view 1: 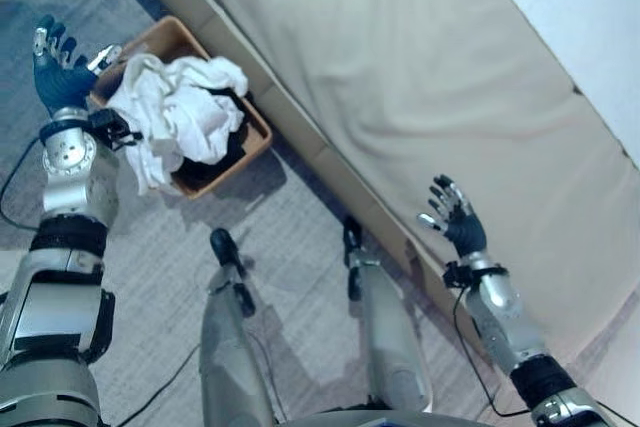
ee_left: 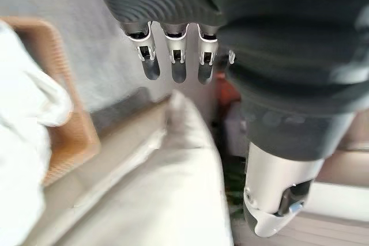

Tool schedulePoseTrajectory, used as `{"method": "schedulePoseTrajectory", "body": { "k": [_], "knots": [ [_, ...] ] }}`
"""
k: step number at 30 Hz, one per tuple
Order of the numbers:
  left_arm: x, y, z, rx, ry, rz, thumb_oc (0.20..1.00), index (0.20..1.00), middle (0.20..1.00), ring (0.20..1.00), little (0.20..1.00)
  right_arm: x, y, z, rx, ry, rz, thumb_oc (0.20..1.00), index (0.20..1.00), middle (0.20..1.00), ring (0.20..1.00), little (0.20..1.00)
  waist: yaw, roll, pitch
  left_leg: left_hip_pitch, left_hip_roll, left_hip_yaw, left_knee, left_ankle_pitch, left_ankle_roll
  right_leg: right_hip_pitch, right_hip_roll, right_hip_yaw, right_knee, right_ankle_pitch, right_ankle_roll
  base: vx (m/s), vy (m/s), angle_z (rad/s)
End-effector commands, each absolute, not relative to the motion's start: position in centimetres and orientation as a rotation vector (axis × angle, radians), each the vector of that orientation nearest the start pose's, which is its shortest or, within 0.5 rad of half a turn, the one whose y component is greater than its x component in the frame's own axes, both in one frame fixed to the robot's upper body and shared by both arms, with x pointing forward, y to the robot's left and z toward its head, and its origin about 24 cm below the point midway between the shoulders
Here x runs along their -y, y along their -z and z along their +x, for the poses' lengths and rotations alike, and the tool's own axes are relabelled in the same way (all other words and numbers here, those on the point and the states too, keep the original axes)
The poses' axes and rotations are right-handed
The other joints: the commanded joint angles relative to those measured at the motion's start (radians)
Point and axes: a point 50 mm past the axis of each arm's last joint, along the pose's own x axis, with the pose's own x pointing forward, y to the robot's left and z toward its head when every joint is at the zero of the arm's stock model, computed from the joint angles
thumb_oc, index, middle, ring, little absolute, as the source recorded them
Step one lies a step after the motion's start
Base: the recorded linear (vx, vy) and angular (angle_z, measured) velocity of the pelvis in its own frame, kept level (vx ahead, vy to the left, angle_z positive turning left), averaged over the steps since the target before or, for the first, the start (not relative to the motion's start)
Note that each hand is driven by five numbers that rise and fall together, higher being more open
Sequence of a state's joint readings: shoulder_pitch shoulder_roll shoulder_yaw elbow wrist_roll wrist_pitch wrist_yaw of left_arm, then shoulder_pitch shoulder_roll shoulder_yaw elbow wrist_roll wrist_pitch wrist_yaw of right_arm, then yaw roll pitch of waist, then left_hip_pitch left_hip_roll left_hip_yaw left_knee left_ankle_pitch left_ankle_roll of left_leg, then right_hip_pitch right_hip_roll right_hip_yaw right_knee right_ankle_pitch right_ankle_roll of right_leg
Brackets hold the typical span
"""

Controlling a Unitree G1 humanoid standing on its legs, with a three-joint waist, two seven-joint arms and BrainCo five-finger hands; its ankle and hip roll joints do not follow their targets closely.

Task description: Pick up clothes into the bucket

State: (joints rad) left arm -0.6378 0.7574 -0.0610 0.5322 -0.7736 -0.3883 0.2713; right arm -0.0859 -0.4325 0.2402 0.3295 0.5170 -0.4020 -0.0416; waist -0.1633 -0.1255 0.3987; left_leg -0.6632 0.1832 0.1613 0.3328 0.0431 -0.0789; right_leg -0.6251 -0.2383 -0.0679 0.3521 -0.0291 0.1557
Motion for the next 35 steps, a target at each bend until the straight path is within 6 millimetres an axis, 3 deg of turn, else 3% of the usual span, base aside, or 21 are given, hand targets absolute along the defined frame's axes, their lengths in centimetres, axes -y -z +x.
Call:
{"method": "schedulePoseTrajectory", "body": {
  "k": [1,2,5,6,8,9,16,22,27,29,35],
  "knots": [
    [-29.9,-22.5,31.6,0.741,-0.374,-0.077,1.0,1.0,1.0,1.0,1.0,23.3,-4.4,25.4,0.159,0.037,-0.02,1.0,1.0,1.0,1.0,1.0,0.001,0.011,-0.024,0.032,0.022,-0.103,-0.035,0.022,-0.037,0.047,-0.043,-0.015,-0.103,0.149,0.033,0.1,0.014,0.08],
    [-28.0,-20.8,30.9,0.739,-0.303,-0.124,1.0,1.0,1.0,1.0,1.0,23.5,-4.5,25.4,0.16,0.049,-0.038,1.0,1.0,1.0,1.0,1.0,0.009,0.011,-0.031,0.08,0.019,-0.099,-0.049,0.022,-0.036,0.101,-0.044,-0.02,-0.121,0.147,0.034,0.1,0.014,0.05],
    [-26.8,-19.6,30.0,0.736,-0.24,-0.141,1.0,1.0,1.0,1.0,1.0,23.8,-4.6,25.5,0.158,0.052,-0.049,1.0,1.0,1.0,1.0,1.0,0.018,0.016,-0.039,0.144,0.016,-0.097,-0.072,0.021,-0.036,0.163,-0.046,-0.024,-0.147,0.145,0.036,0.11,0.02,0.06],
    [-25.9,-18.0,29.4,0.699,-0.195,-0.185,1.0,1.0,1.0,1.0,1.0,23.8,-4.6,25.5,0.154,0.043,-0.064,1.0,1.0,1.0,1.0,1.0,0.023,0.021,-0.057,0.196,0.016,-0.09,-0.095,0.023,-0.036,0.215,-0.046,-0.029,-0.172,0.145,0.039,0.12,0.028,0.03],
    [-25.3,-17.3,29.2,0.684,-0.169,-0.202,1.0,1.0,1.0,1.0,1.0,23.8,-4.7,25.5,0.157,0.038,-0.07,1.0,1.0,1.0,1.0,1.0,0.024,0.024,-0.065,0.229,0.017,-0.086,-0.111,0.025,-0.036,0.247,-0.046,-0.03,-0.189,0.146,0.04,0.12,0.033,-0.01],
    [-24.3,-16.0,28.3,0.656,-0.125,-0.194,1.0,1.0,1.0,1.0,1.0,24.0,-4.6,25.5,0.152,0.038,-0.073,1.0,1.0,1.0,1.0,1.0,0.026,0.033,-0.09,0.283,0.016,-0.079,-0.142,0.027,-0.036,0.293,-0.043,-0.032,-0.215,0.148,0.043,0.07,0.029,-0.04],
    [-22.5,-12.9,26.8,0.556,-0.03,-0.198,1.0,1.0,1.0,1.0,1.0,23.7,-4.2,25.4,0.13,0.017,-0.084,1.0,1.0,1.0,1.0,1.0,0.029,0.046,-0.171,0.415,0.014,-0.057,-0.222,0.038,-0.037,0.4,-0.035,-0.045,-0.278,0.157,0.048,0.12,0.012,-0.06],
    [-21.3,-9.7,25.5,0.43,0.021,-0.096,1.0,1.0,1.0,1.0,1.0,23.1,-3.7,25.3,0.115,0.008,-0.055,1.0,1.0,1.0,1.0,1.0,0.04,0.049,-0.249,0.516,0.016,-0.034,-0.287,0.041,-0.041,0.483,-0.019,-0.063,-0.34,0.166,0.053,0.08,-0.013,-0.07],
    [-19.4,-5.3,24.1,0.248,0.092,-0.05,1.0,1.0,1.0,1.0,1.0,21.9,-2.9,25.2,0.102,0.036,0.047,1.0,1.0,1.0,1.0,1.0,0.053,0.055,-0.3,0.583,0.013,-0.014,-0.335,0.047,-0.04,0.536,-0.008,-0.073,-0.383,0.175,0.058,0.04,-0.009,-0.05],
    [-18.5,-2.1,22.5,0.099,0.14,-0.059,1.0,1.0,1.0,1.0,1.0,21.2,-1.9,24.6,0.073,0.047,0.117,1.0,1.0,1.0,1.0,1.0,0.059,0.058,-0.326,0.611,0.011,-0.005,-0.355,0.048,-0.04,0.56,-0.004,-0.079,-0.399,0.174,0.058,0.05,-0.008,-0.09],
    [-18.0,0.7,20.1,-0.049,0.185,-0.114,1.0,1.0,1.0,1.0,1.0,20.6,-0.2,22.9,-0.003,0.012,0.131,1.0,1.0,1.0,1.0,1.0,0.062,0.06,-0.347,0.639,0.014,-0.004,-0.37,0.05,-0.039,0.587,0.003,-0.087,-0.4,0.164,0.055,0.01,-0.005,-0.01]
  ]
}}
